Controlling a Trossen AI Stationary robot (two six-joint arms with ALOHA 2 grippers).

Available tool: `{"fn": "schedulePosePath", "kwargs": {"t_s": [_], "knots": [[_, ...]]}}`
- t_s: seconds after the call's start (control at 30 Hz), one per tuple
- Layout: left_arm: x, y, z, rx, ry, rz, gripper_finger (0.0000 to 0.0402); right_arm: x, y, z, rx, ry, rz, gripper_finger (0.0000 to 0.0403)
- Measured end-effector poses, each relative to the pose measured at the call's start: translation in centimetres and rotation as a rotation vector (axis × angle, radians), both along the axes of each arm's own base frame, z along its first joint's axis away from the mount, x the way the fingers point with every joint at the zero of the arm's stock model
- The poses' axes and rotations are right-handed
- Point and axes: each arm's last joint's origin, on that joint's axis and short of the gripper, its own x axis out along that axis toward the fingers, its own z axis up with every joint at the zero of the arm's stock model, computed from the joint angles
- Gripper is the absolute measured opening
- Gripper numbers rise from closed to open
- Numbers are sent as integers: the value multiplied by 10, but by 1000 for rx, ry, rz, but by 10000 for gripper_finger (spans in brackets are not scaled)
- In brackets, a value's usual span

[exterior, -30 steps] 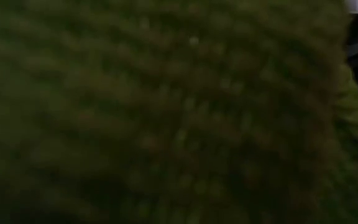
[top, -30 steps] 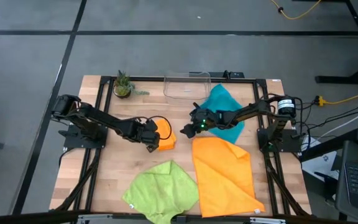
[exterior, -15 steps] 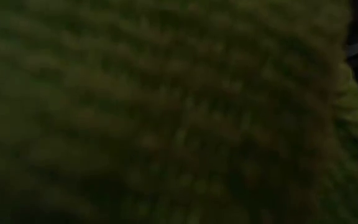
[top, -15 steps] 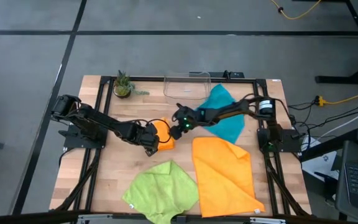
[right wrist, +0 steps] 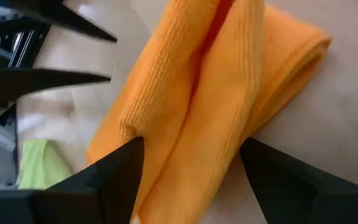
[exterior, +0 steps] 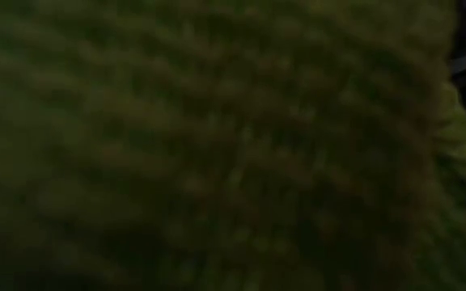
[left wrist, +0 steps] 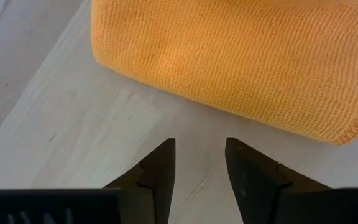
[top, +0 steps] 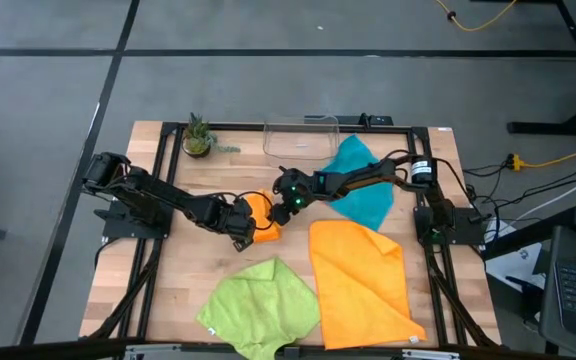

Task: Fold microfiber towels
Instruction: Put the folded orange microfiber cloth into the transparent bin

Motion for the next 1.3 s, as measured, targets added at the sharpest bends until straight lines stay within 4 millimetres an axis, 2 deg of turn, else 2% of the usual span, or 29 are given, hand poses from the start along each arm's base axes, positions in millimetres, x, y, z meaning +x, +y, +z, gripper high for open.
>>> {"fn": "schedulePosePath", "kwargs": {"t_s": [0.47,0.6,0.8,1.13,1.3], "knots": [[0,0,0,-1,-4,3,135,-3,-2,28,-23,-54,-17,273],[0,0,0,0,-4,4,135,-3,0,28,-67,-37,-60,273],[0,0,0,2,-5,4,135,-6,7,15,-154,55,-110,273],[1,0,0,1,-13,5,135,-3,10,16,-143,31,-118,273],[1,0,0,2,-15,4,135,1,10,24,-153,-51,-122,273]]}}
